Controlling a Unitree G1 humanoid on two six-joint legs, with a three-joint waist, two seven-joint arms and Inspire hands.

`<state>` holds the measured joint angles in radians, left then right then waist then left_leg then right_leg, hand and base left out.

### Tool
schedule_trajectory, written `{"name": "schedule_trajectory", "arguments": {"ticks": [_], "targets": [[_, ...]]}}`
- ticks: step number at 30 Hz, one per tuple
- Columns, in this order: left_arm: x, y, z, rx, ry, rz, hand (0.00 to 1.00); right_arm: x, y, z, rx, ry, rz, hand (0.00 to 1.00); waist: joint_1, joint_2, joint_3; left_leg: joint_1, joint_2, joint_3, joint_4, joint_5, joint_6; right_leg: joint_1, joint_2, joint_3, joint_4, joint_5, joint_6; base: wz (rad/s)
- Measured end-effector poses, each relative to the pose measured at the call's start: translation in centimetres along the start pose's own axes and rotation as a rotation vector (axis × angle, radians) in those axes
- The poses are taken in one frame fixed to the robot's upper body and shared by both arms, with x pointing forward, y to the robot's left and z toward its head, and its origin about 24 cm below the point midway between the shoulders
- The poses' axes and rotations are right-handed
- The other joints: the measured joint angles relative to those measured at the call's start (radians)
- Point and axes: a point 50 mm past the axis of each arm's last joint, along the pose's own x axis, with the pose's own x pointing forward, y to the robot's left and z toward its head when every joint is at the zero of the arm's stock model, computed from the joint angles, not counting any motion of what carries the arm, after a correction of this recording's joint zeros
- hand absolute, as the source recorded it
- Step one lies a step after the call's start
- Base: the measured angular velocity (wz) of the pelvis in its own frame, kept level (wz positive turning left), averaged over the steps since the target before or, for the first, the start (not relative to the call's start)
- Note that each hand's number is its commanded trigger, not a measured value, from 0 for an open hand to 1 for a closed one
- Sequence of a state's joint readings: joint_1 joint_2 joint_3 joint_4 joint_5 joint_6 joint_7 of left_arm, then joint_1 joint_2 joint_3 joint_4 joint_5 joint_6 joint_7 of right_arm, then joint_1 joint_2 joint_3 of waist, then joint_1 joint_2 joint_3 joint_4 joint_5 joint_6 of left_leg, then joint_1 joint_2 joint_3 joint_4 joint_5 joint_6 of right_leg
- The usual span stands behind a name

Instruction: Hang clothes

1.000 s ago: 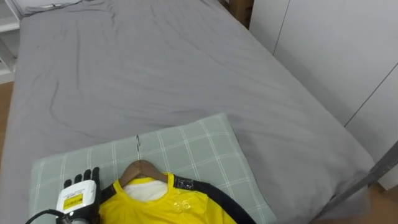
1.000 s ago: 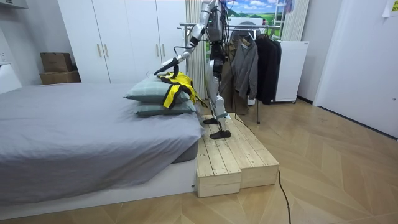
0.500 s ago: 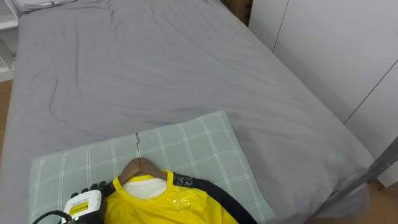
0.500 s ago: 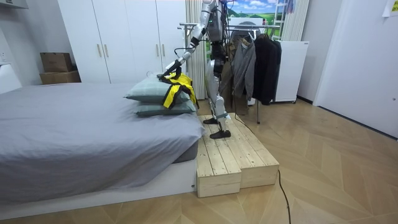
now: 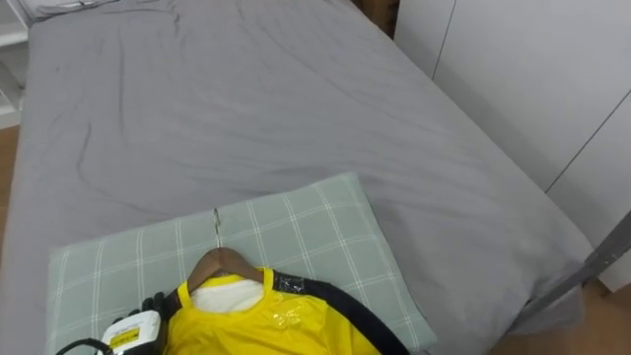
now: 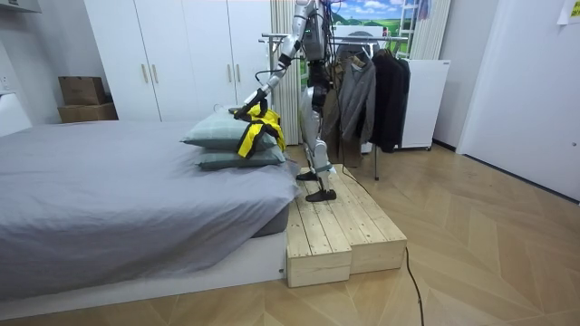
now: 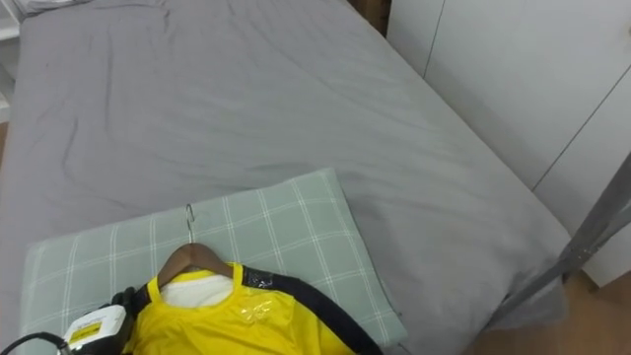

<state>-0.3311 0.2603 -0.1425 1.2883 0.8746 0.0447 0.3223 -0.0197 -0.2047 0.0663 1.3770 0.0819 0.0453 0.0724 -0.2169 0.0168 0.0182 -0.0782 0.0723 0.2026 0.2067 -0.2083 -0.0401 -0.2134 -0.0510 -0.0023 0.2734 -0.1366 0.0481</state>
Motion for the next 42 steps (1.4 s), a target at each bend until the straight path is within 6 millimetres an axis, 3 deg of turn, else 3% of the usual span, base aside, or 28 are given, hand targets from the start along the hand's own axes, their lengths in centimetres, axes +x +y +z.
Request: {"name": "schedule_trajectory", "arguments": {"ticks": [18, 19, 20, 21, 22, 23, 30, 42], "targets": [[0.4, 0.7, -0.2, -0.187, 0.074, -0.001, 0.00, 0.0, 0.0, -0.2, 0.074, 0.016, 0.000, 0.00, 0.006, -0.010, 0.0021, -0.015, 0.000, 0.003, 0.014, 0.000, 0.000, -0.016, 0.000, 0.007, 0.008, 0.001, -0.001, 0.00], [0.4, 0.8, -0.2, -0.195, 0.076, -0.001, 0.05, 0.0, 0.0, -0.2, 0.074, 0.016, 0.000, 0.00, 0.006, -0.010, 0.0020, -0.015, 0.000, 0.003, 0.015, 0.000, 0.000, -0.016, 0.000, 0.007, 0.008, 0.001, -0.001, 0.00], [0.4, 0.8, -0.2, -0.199, 0.077, -0.001, 0.32, 0.0, 0.0, -0.2, 0.075, 0.016, 0.000, 0.00, 0.006, -0.010, 0.0020, -0.015, 0.000, 0.003, 0.015, 0.000, 0.000, -0.016, 0.000, 0.007, 0.008, 0.001, -0.001, 0.00], [0.4, 0.8, -0.2, -0.206, 0.077, 0.000, 0.66, 0.0, 0.0, -0.2, 0.074, 0.016, 0.000, 0.00, 0.005, -0.010, 0.0020, -0.016, 0.000, 0.003, 0.015, 0.000, 0.000, -0.017, 0.000, 0.007, 0.008, 0.001, -0.001, 0.00], [0.4, 0.9, -0.2, -0.207, 0.075, 0.000, 0.91, 0.0, 0.0, -0.2, 0.072, 0.017, 0.000, 0.00, 0.005, -0.010, 0.0020, -0.017, 0.000, 0.003, 0.016, 0.000, 0.000, -0.017, 0.000, 0.007, 0.008, 0.001, -0.001, 0.00], [0.5, 0.9, -0.1, -0.208, 0.074, 0.001, 1.00, 0.0, 0.0, -0.2, 0.071, 0.017, 0.000, 0.00, 0.005, -0.010, 0.0020, -0.017, 0.000, 0.003, 0.016, 0.000, 0.000, -0.018, 0.000, 0.007, 0.008, 0.001, -0.001, 0.00], [1.1, 3.2, -0.4, -0.221, 0.083, 0.076, 1.00, 0.0, -0.1, -0.1, 0.068, 0.014, -0.004, 0.00, 0.008, -0.007, 0.0003, -0.023, 0.000, 0.012, 0.024, 0.000, 0.000, -0.031, 0.001, 0.017, 0.020, 0.001, -0.002, -0.04], [1.0, 2.7, -0.6, -0.230, 0.104, 0.058, 1.00, 0.0, -0.2, -0.1, 0.067, 0.014, -0.006, 0.00, 0.009, -0.006, 0.0008, -0.020, -0.002, 0.016, 0.024, 0.000, 0.000, -0.031, 0.001, 0.024, 0.018, 0.002, -0.002, -0.01]]}}
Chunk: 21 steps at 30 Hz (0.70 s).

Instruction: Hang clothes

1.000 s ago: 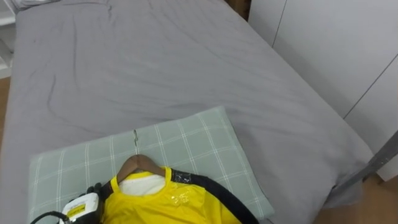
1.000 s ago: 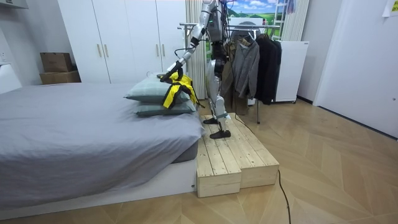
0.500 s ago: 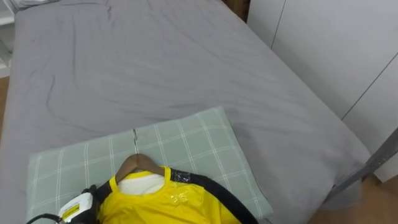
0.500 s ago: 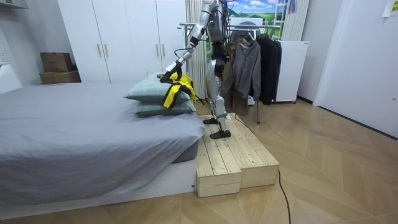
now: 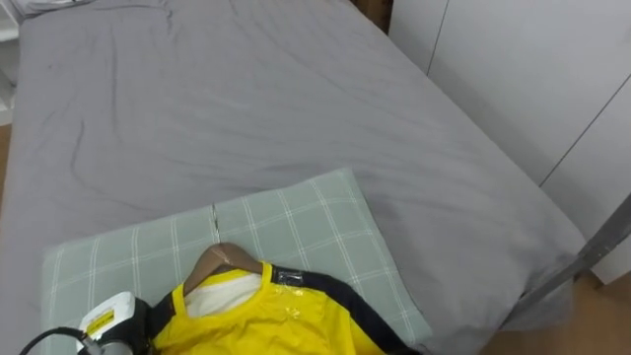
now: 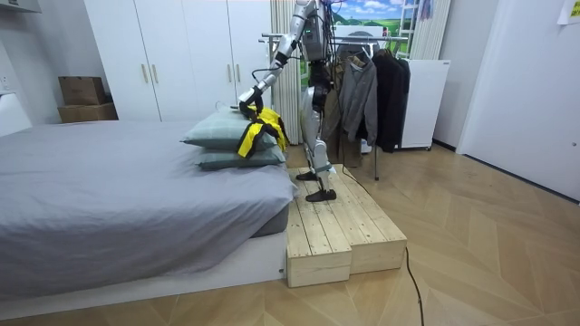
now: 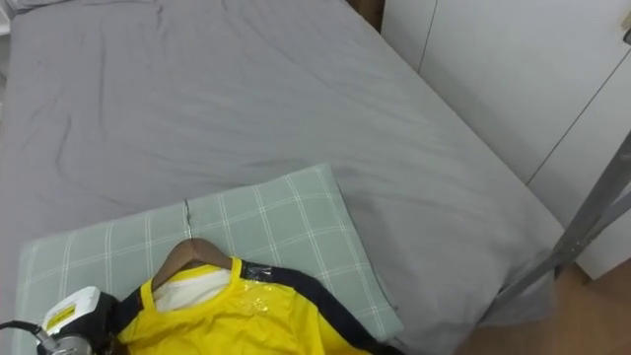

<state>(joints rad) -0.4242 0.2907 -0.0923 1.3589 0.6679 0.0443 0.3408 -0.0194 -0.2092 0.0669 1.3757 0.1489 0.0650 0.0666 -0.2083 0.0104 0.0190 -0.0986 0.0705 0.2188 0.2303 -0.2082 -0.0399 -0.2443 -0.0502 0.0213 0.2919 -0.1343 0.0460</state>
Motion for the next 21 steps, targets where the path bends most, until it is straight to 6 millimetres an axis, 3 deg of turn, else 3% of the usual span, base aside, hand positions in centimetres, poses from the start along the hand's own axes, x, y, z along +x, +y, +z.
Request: {"name": "schedule_trajectory", "arguments": {"ticks": [21], "targets": [[-0.10, -0.28, 0.20, -0.047, -0.008, -0.008, 1.00, -0.01, -0.01, -0.08, -0.001, -0.007, 0.002, 0.00, 0.015, 0.006, 0.0018, 0.012, 0.000, 0.002, -0.009, 0.000, 0.000, 0.010, 0.001, 0.001, -0.001, 0.001, 0.000, 0.00]]}}
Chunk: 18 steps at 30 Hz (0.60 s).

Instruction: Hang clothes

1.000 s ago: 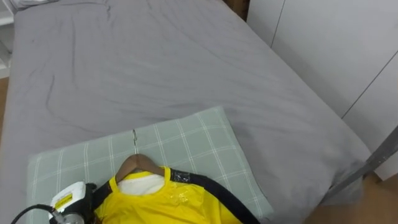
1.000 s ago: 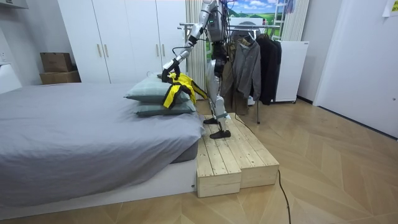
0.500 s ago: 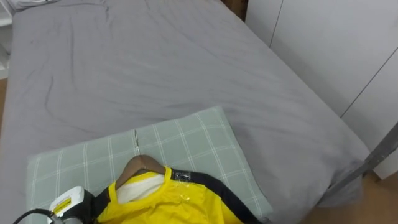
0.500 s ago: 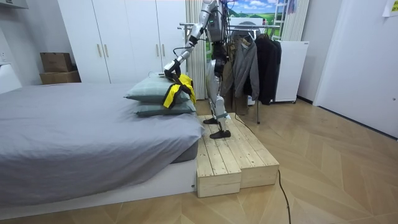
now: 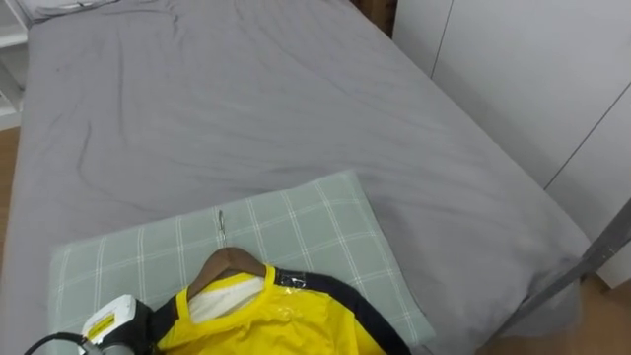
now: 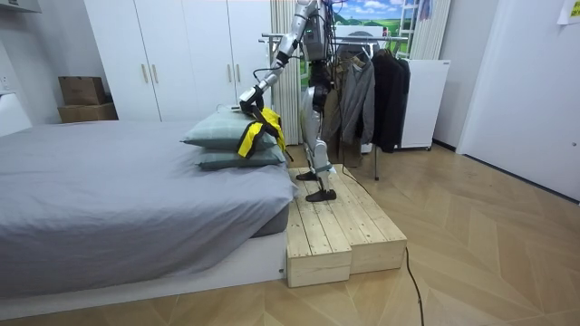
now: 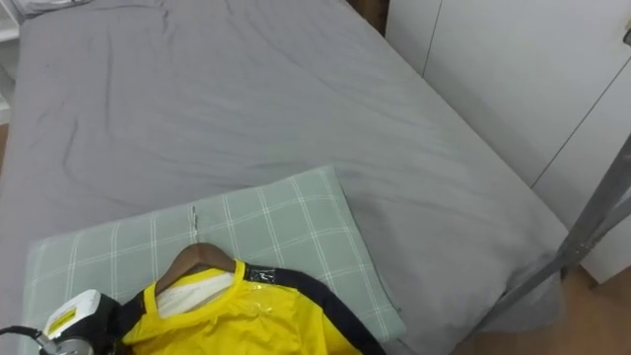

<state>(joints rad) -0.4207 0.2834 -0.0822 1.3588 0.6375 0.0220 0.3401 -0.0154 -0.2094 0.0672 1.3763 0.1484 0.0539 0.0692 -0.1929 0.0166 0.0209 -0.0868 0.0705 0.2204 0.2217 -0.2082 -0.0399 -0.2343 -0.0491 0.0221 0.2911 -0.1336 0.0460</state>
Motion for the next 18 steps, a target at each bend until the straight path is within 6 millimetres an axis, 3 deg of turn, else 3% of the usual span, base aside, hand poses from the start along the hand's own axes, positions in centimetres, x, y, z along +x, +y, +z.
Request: {"name": "schedule_trajectory", "arguments": {"ticks": [11, 18], "targets": [[0.1, 0.4, 0.6, -0.029, -0.027, 0.030, 1.00, 0.0, 0.2, 0.4, -0.019, -0.022, -0.004, 0.00, 0.001, 0.014, 0.0020, 0.004, 0.001, 0.002, -0.001, 0.000, 0.000, 0.007, 0.000, -0.004, -0.004, 0.000, 0.000, 0.00], [0.1, 2.3, 3.1, -0.003, -0.183, 0.197, 1.00, 0.0, 0.1, 0.4, -0.018, -0.057, -0.037, 0.00, 0.008, 0.018, 0.0020, 0.000, 0.003, -0.016, 0.007, 0.000, 0.000, 0.013, -0.001, -0.020, 0.001, 0.000, 0.000, 0.07]]}}
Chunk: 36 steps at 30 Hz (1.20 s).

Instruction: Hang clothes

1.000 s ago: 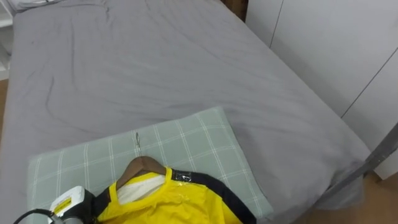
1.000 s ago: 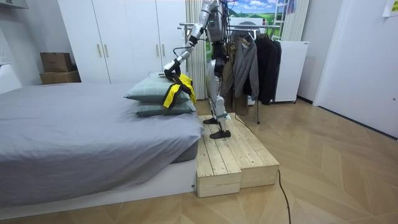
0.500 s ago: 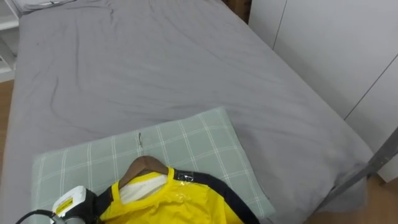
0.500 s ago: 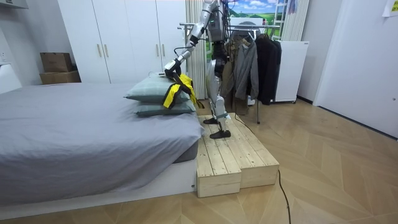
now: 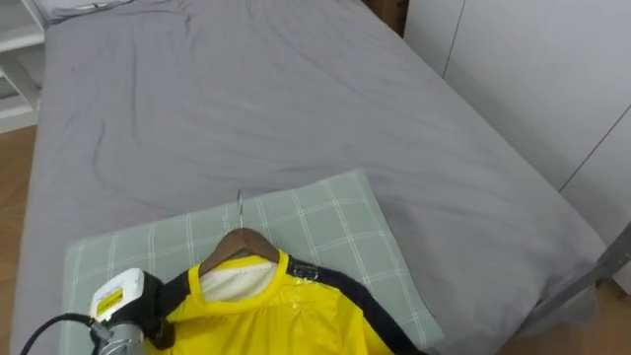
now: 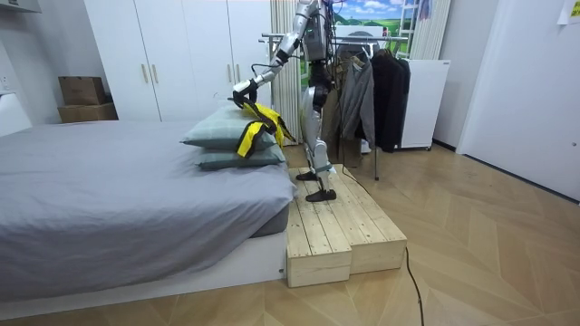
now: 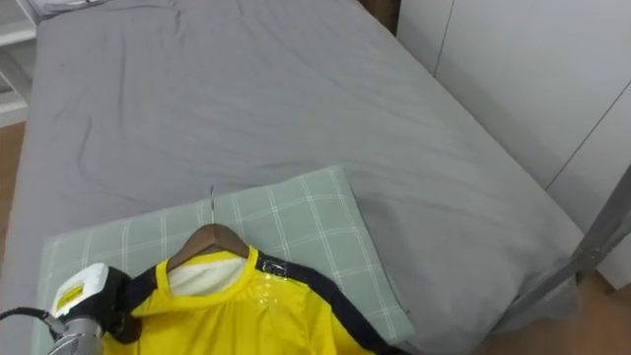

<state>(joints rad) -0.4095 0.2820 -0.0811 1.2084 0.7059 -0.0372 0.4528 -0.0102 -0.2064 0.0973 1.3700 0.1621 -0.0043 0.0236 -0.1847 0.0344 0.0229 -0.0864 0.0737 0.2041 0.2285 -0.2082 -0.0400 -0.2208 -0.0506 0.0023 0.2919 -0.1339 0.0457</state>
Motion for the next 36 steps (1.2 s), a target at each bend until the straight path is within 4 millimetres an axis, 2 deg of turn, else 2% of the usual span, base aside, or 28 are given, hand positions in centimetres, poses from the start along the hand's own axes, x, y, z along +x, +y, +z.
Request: {"name": "schedule_trajectory", "arguments": {"ticks": [4, 7, 9, 10, 12, 14, 19, 28, 36], "targets": [[-0.3, 0.5, 1.8, 0.018, -0.115, 0.118, 1.00, 0.1, 0.3, 0.6, 0.065, -0.020, 0.003, 0.00, 0.000, -0.002, -0.0015, 0.012, 0.001, -0.020, -0.003, 0.000, 0.000, 0.032, -0.001, -0.022, -0.021, 0.000, 0.000, 0.14], [-0.7, 0.8, 2.5, 0.064, -0.193, 0.192, 1.00, 0.0, 0.4, 0.5, 0.063, -0.029, 0.014, 0.00, -0.002, -0.001, -0.0026, 0.029, 0.003, -0.035, -0.007, 0.000, 0.000, 0.066, -0.001, -0.038, -0.046, 0.004, -0.002, 0.15], [-1.3, 0.4, 2.3, 0.060, -0.209, 0.216, 1.00, 0.0, 0.4, 0.4, 0.067, -0.026, 0.012, 0.00, -0.003, 0.002, -0.0054, 0.050, 0.003, -0.042, -0.011, 0.000, 0.000, 0.098, -0.001, -0.048, -0.065, 0.006, -0.001, 0.14], [-1.7, 0.1, 2.2, 0.057, -0.214, 0.224, 1.00, 0.0, 0.4, 0.1, 0.076, -0.019, 0.012, 0.00, -0.003, 0.002, -0.0118, 0.060, 0.003, -0.046, -0.020, 0.000, 0.000, 0.111, -0.001, -0.053, -0.074, 0.006, 0.000, 0.12], [-2.2, 0.1, 2.0, 0.065, -0.233, 0.263, 1.00, 0.0, 0.5, -0.2, 0.080, -0.013, 0.013, 0.00, 0.001, 0.000, -0.0162, 0.069, 0.002, -0.050, -0.028, 0.000, 0.000, 0.118, -0.001, -0.056, -0.075, 0.006, 0.000, 0.07], [-2.8, -0.1, 1.6, 0.065, -0.240, 0.300, 1.00, 0.0, 0.5, -0.2, 0.071, -0.012, 0.015, 0.00, 0.001, -0.002, -0.0170, 0.081, 0.002, -0.052, -0.032, 0.000, 0.000, 0.128, -0.002, -0.060, -0.075, 0.006, 0.000, 0.04], [-3.3, 0.0, 1.5, 0.055, -0.256, 0.382, 1.00, -0.1, 0.7, -0.7, 0.068, 0.002, 0.028, 0.00, 0.000, -0.015, -0.0257, 0.094, 0.002, -0.074, -0.030, 0.000, 0.000, 0.155, -0.003, -0.083, -0.091, 0.006, 0.000, 0.12], [-4.5, 1.8, 3.2, -0.026, -0.352, 0.585, 1.00, -0.1, 0.6, -1.3, 0.130, 0.043, 0.002, 0.00, 0.027, -0.019, -0.0281, 0.106, 0.002, -0.082, -0.035, 0.000, 0.000, 0.178, -0.003, -0.091, -0.110, 0.007, 0.000, 0.02], [-5.4, 2.5, 3.6, -0.064, -0.384, 0.649, 1.00, -0.1, 0.6, -1.6, 0.119, 0.058, -0.015, 0.00, 0.042, -0.017, -0.0312, 0.156, 0.001, -0.091, -0.062, 0.000, -0.001, 0.240, -0.001, -0.102, -0.143, 0.006, 0.002, 0.04]]}}
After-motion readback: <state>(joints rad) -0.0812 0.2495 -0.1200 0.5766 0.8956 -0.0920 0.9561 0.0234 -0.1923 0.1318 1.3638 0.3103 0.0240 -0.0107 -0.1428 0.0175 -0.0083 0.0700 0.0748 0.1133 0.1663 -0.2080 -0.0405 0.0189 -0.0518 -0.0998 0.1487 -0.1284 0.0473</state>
